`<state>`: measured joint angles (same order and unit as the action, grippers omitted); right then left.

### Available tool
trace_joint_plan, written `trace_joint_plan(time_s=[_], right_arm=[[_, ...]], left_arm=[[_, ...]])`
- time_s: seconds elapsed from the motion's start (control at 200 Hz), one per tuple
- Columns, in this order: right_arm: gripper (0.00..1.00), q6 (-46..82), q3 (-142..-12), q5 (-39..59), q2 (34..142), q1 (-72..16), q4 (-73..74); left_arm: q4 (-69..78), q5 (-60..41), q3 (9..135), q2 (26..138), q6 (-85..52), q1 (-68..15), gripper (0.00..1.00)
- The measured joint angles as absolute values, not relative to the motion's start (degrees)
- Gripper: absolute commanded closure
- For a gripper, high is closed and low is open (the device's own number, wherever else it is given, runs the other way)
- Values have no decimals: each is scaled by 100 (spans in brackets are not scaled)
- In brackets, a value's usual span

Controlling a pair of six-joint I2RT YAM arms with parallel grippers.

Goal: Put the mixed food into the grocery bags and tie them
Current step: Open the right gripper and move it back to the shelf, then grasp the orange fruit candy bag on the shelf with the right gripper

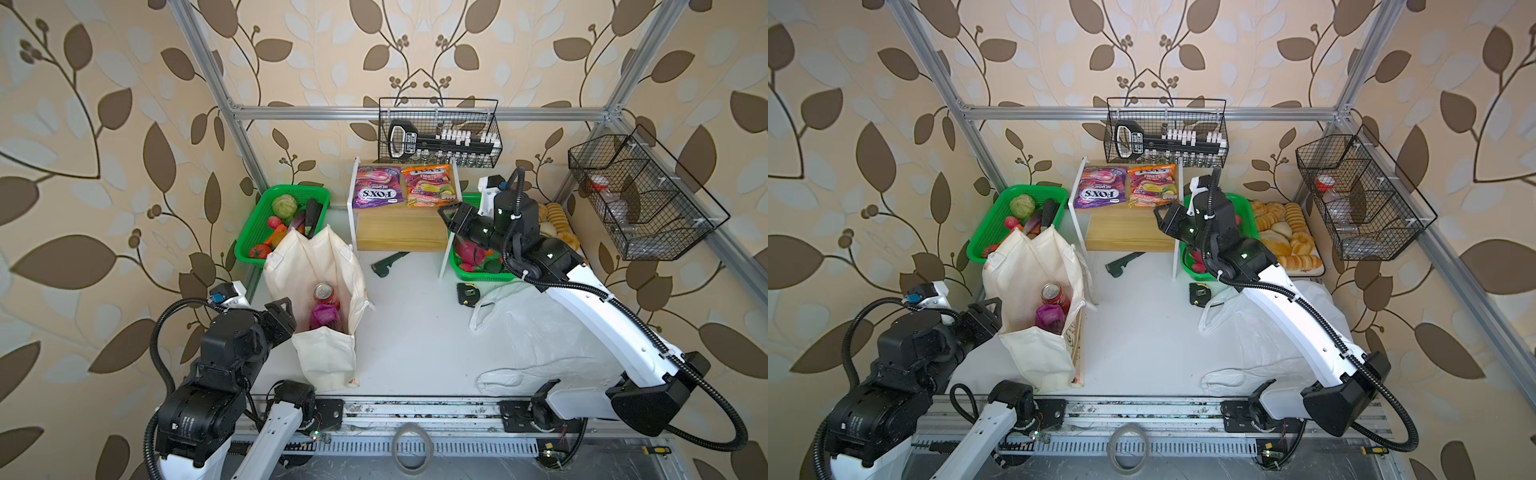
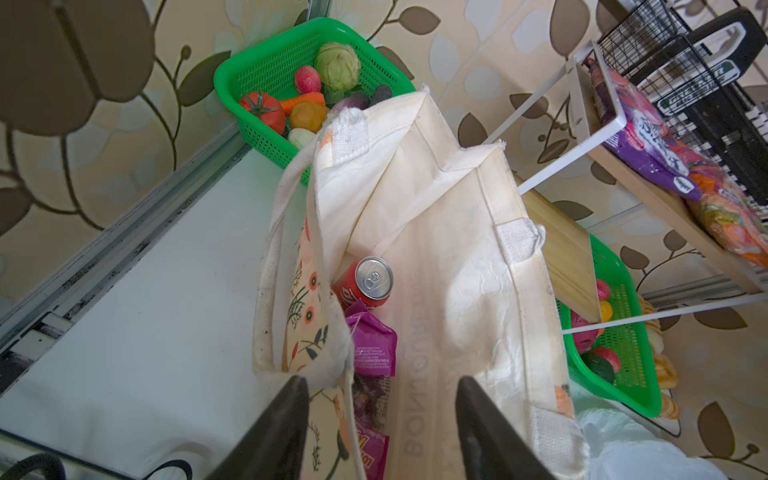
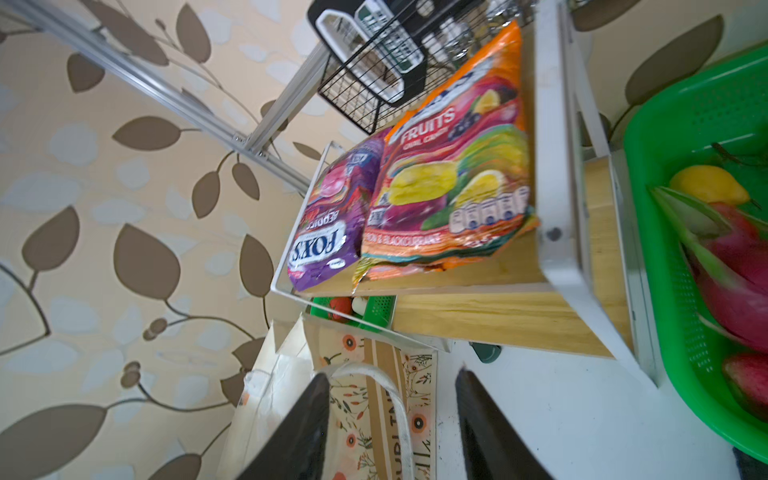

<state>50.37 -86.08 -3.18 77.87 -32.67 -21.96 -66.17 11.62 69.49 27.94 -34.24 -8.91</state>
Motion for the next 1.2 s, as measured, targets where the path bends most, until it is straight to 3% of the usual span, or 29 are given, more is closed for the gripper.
trace_joint_plan(time_s=[0.195, 0.64, 0.875, 0.94, 0.995, 1.2], right_arm=[[51, 5774, -8558, -666, 7861, -3148, -1787], [54, 6895, -8416, -913, 8423, -3138, -1013], [70, 7085, -8324, -965, 8541, -3138, -607], [84, 7111, -8263, -996, 8541, -3144, -539], [90, 7109, -8200, -1031, 8538, -3153, -480], [94, 7076, -7778, -1166, 8309, -3341, -283]], left_arm=[[-6761, 1347, 7334, 2792, -3256, -891, 14], [-6952, 1564, 7494, 2781, -3140, -891, 9], [-6952, 1573, 7494, 2773, -3122, -891, 8], [-6952, 1577, 7494, 2773, -3120, -891, 8], [-6954, 1586, 7494, 2773, -3120, -891, 8], [-6954, 1616, 7494, 2773, -3118, -891, 8]])
